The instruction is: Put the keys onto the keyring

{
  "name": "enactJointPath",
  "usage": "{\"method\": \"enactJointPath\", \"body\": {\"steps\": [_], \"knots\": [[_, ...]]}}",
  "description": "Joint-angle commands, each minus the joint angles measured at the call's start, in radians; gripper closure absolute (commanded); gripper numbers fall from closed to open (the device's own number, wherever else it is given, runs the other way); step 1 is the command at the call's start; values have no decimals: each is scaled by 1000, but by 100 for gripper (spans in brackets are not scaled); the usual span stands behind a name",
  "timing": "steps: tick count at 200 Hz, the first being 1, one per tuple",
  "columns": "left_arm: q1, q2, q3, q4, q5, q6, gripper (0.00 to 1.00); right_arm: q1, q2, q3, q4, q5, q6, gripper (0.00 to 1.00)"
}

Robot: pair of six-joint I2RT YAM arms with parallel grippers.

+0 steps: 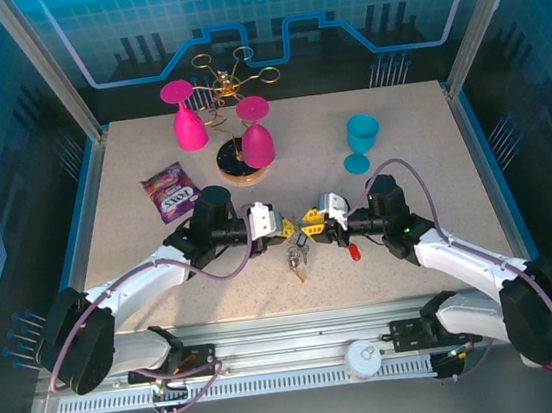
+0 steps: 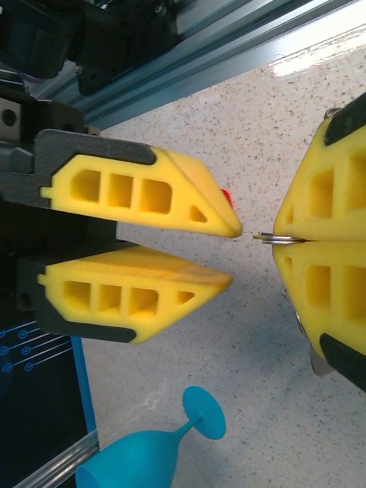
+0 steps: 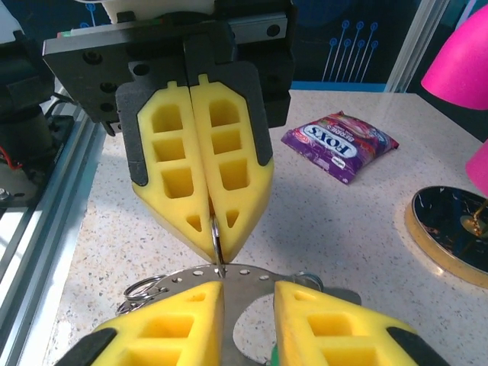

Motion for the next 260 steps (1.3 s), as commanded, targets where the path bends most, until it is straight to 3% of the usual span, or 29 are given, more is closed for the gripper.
{"method": "enactJointPath", "body": {"steps": [1, 65, 98, 116, 145, 165, 200, 260], "knots": [[-7, -19, -14, 90, 46, -19, 100, -5, 23, -4, 118, -67, 43, 74], [-7, -9, -27, 157, 62, -63, 100, 3, 82, 15, 171, -92, 51, 77], [-7, -9, -36, 176, 70, -81, 100, 5, 108, 38, 185, -113, 56, 100], [-6, -14, -32, 153, 45, -80, 96, 4, 98, 42, 176, -104, 53, 100], [-6, -32, -7, 30, -17, -29, 86, 8, 53, 82, -13, -75, -46, 100], [-7, -32, 23, -64, -34, 13, 85, 25, 44, 131, -190, -45, -132, 100], [-8, -25, 59, -142, -48, 46, 85, 70, 59, 202, -342, 18, -206, 100], [-7, -21, 90, -213, -49, 83, 97, 109, 78, 282, -491, 82, -279, 100]]}}
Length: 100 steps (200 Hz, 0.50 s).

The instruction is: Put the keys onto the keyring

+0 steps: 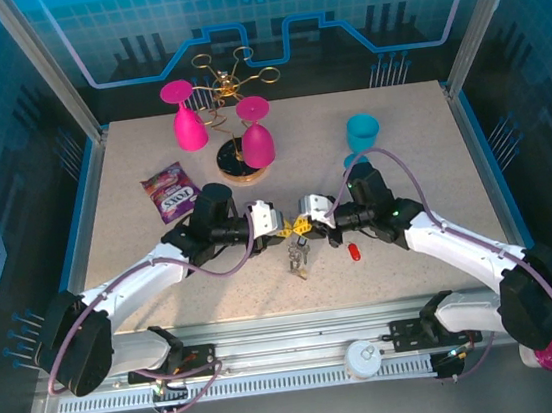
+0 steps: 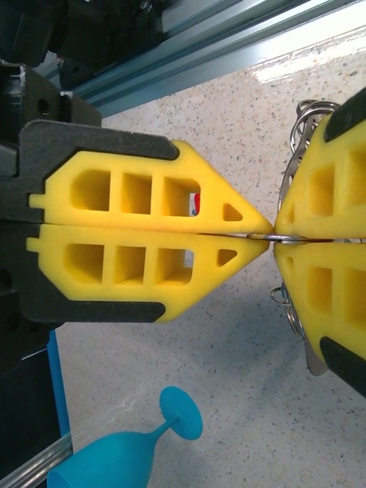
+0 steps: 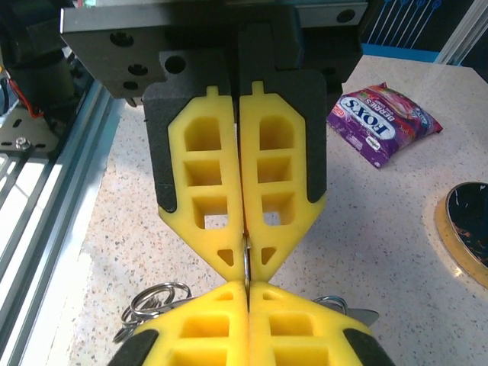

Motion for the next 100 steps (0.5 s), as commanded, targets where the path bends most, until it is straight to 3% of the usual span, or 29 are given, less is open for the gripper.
{"method": "enactJointPath", "body": {"steps": [1, 20, 32, 44, 72, 100], "knots": [[-5, -11, 42, -58, -5, 42, 98, 26, 4, 52, -87, 12, -53, 100], [-8, -12, 48, -64, -6, 49, 100, 27, -7, 38, -52, 23, -28, 100], [-14, -19, 42, -50, -27, 61, 100, 16, -38, -19, 58, 48, 33, 77], [-28, -35, 24, -16, -75, 86, 100, -4, -74, -92, 195, 80, 104, 63], [-88, -60, -48, 92, -267, 232, 100, -40, -146, -234, 443, 191, 248, 62], [-123, -60, -87, 180, -352, 312, 100, -32, -197, -281, 403, 195, 219, 64]]}}
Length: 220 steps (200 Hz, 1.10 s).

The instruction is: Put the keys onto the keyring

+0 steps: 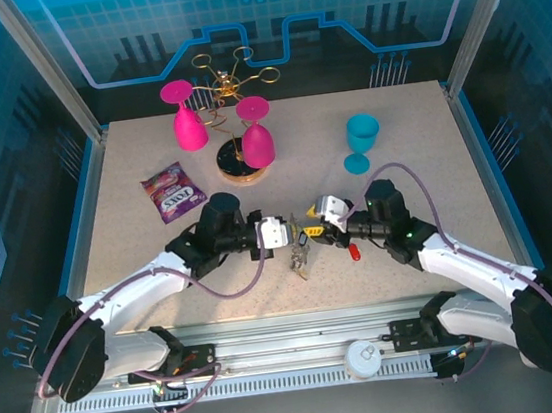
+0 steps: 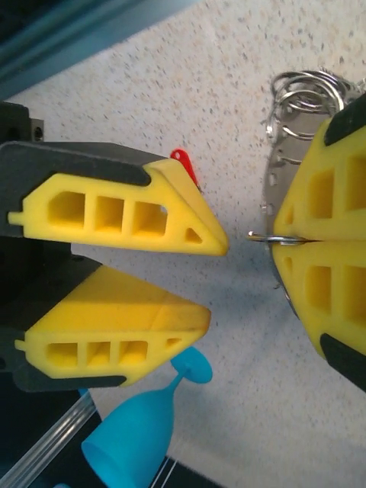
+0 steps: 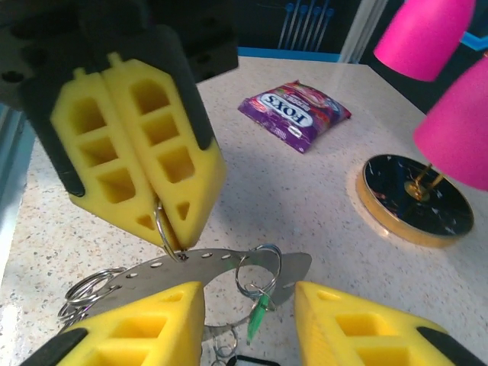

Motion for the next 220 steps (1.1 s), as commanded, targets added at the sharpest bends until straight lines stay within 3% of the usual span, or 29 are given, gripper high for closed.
{"method": "enactJointPath", "body": {"steps": [1, 38, 114, 136, 159, 181, 220], "knots": [[-21, -19, -37, 113, -124, 125, 100, 3, -45, -30, 80, 35, 35, 64], [-32, -19, -55, 174, -142, 147, 100, 48, -55, -28, -16, 55, -72, 65], [-34, -40, -60, 159, -123, 156, 100, 59, -39, -34, 46, 93, -74, 68], [-33, -39, -59, 157, -125, 144, 100, 60, -54, -40, 43, 162, -18, 69], [-33, -39, -43, 123, -134, 95, 100, 61, -64, 3, -72, 403, 236, 75], [-33, -39, -21, 80, -127, 16, 100, 59, -53, 107, -397, 643, 599, 85], [-33, -27, 26, 20, -133, -166, 100, 56, 41, 246, -904, 775, 975, 88]]}}
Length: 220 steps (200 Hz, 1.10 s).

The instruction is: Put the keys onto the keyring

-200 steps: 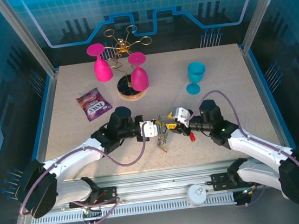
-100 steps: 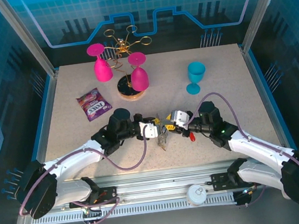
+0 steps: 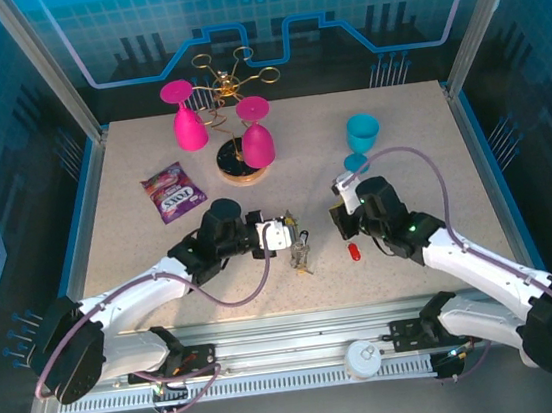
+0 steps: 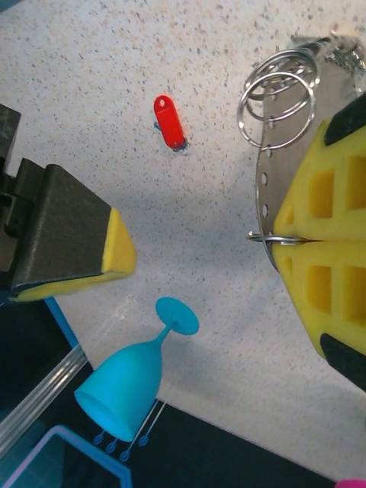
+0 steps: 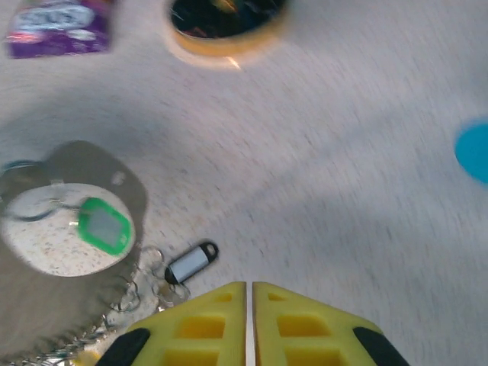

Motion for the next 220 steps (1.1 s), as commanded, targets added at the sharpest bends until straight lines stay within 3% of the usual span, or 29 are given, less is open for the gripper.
{"method": "enactJointPath", "body": {"steps": [1, 43, 76, 130, 156, 185, 220], "knots": [[-4, -14, 56, -55, 4, -154, 100, 6, 49, 64, -407, 175, 357, 87], [-5, 10, 129, -129, 5, -306, 100, -20, 153, 63, -454, 29, 342, 75], [-4, -11, 150, -173, 27, -301, 100, -36, 280, 130, -409, -45, 206, 66], [21, -95, 46, -113, -6, -239, 100, -161, 318, 283, -317, -61, -200, 65], [30, -105, 6, -35, -55, -221, 100, -177, 262, 251, -198, -39, -487, 66], [31, -117, -55, 50, -81, -164, 100, -188, 161, 81, -96, -249, -973, 66], [31, -136, -87, 64, -77, -100, 100, -238, 147, 44, -207, -376, -1243, 71]]}}
